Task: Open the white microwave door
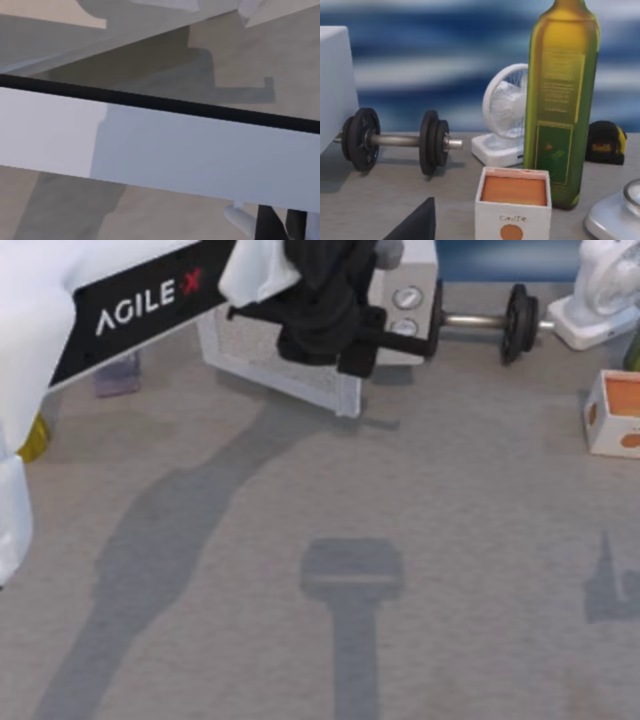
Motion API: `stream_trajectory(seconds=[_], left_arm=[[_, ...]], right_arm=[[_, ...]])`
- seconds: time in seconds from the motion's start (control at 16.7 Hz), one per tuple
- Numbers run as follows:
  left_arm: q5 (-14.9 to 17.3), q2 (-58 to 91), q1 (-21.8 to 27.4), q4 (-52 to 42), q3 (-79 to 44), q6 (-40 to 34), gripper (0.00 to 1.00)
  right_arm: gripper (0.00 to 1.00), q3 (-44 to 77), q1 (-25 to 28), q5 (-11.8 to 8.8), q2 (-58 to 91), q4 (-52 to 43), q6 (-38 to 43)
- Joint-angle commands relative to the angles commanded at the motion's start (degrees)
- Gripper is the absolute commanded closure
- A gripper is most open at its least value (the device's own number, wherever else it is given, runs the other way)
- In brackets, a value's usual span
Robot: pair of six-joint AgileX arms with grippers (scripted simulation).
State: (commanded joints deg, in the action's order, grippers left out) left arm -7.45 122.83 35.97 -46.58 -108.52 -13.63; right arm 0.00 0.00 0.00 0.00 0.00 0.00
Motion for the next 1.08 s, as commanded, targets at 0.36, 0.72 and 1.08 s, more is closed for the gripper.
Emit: stream_trajectory(seconds=[0.36, 0.72, 1.08], left_arm=[[3.1, -5.1, -1.6, 3.2, 7.2, 6.2, 1.0], [3.2, -5.3, -1.7, 3.4, 7.6, 6.5, 1.0], [3.2, -5.3, -1.7, 3.4, 7.6, 6.5, 1.0]], right_arm=[[0.0, 0.0, 0.0, 0.0, 0.0, 0.0, 0.0], [0.0, 0.0, 0.0, 0.0, 0.0, 0.0, 0.0], [0.0, 0.0, 0.0, 0.0, 0.0, 0.0, 0.0]])
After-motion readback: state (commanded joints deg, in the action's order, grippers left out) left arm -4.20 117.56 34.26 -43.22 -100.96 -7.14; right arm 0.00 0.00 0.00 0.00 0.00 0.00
